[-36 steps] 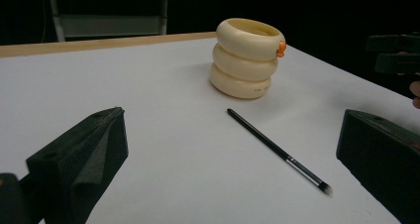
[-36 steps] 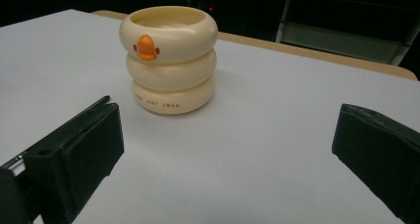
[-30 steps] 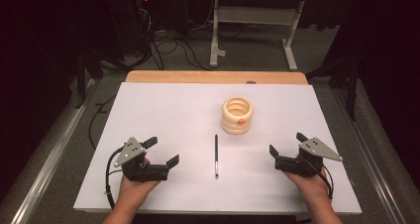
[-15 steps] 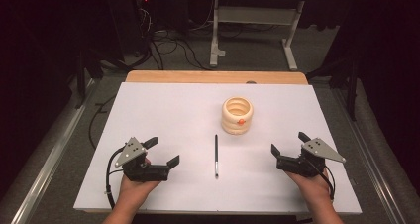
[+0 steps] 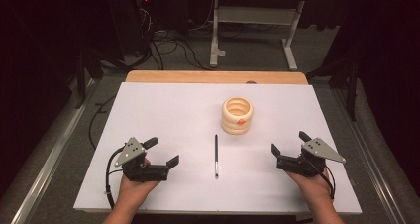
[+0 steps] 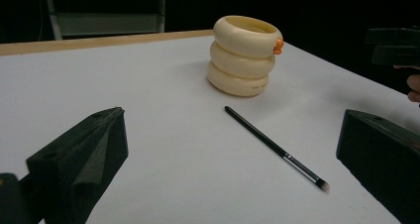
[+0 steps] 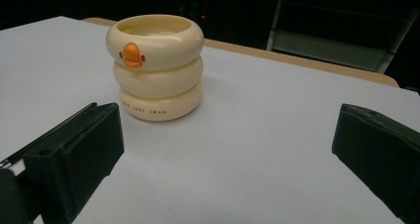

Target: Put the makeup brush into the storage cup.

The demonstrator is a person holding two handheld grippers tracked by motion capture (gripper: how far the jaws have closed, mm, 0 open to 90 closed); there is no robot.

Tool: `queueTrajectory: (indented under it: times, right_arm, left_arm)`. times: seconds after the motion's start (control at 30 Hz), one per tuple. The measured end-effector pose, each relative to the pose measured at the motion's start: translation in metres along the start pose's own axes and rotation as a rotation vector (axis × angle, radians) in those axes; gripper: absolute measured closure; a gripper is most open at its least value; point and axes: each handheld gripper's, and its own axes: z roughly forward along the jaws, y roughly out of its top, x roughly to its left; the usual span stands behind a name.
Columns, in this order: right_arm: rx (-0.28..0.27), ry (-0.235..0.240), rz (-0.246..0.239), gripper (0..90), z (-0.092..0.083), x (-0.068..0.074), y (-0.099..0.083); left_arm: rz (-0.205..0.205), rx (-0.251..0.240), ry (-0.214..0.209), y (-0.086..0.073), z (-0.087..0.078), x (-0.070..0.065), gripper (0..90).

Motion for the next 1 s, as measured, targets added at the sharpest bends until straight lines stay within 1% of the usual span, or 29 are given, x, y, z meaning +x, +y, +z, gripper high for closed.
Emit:
queueTrajectory:
  times: [0.1,0.17,0.27,0.37,0.43,0.5,0.53,0.63,0.67,0.8,0.87,0.97,1.0]
  right_arm:
    - [-0.002,-0.001,0.006,1.1,0.000,0.000,0.000]
    - [-0.001,0.004,-0.002,1.1,0.001,0.000,0.000]
    - [0.005,0.001,-0.001,1.1,0.001,0.000,0.000]
    - [-0.003,0.010,-0.006,1.1,0.001,0.001,-0.001]
    - [0.006,0.002,-0.011,1.1,0.001,0.001,0.000]
    - [0.009,0.003,-0.004,1.1,0.001,0.002,-0.001]
    - [0.010,0.008,-0.009,1.1,0.002,0.001,-0.001]
    - [0.021,0.003,-0.012,1.1,0.003,0.002,-0.002]
    - [0.011,0.004,-0.016,1.1,0.002,0.002,-0.001]
    - [0.007,0.009,-0.011,1.1,0.002,0.001,-0.001]
    - [0.006,0.002,-0.010,1.1,0.001,0.000,-0.001]
    - [0.001,0.005,-0.010,1.1,0.001,0.000,-0.001]
    - [0.002,0.005,-0.011,1.1,0.001,0.000,-0.001]
  left_arm:
    - [-0.001,0.007,-0.003,0.000,0.001,0.000,0.2]
    - [0.002,0.012,-0.002,0.000,0.001,0.000,0.3]
    - [-0.001,0.018,-0.006,-0.001,0.002,0.001,0.3]
    - [0.000,0.022,-0.005,-0.001,0.002,0.000,0.2]
    - [0.000,0.029,-0.004,-0.002,0.002,0.000,0.2]
    - [-0.003,0.036,-0.007,-0.002,0.003,0.001,0.3]
    - [-0.001,0.038,-0.009,-0.002,0.004,0.001,0.2]
    - [-0.008,0.054,-0.011,-0.004,0.007,0.001,0.2]
    - [-0.006,0.070,-0.005,-0.005,0.009,0.002,0.3]
    - [-0.019,0.102,0.013,-0.007,0.011,0.003,0.3]
    - [-0.022,0.118,0.020,-0.007,0.013,0.003,0.3]
    - [-0.014,0.141,0.035,-0.008,0.014,0.004,0.3]
    - [-0.020,0.144,0.031,-0.008,0.014,0.004,0.2]
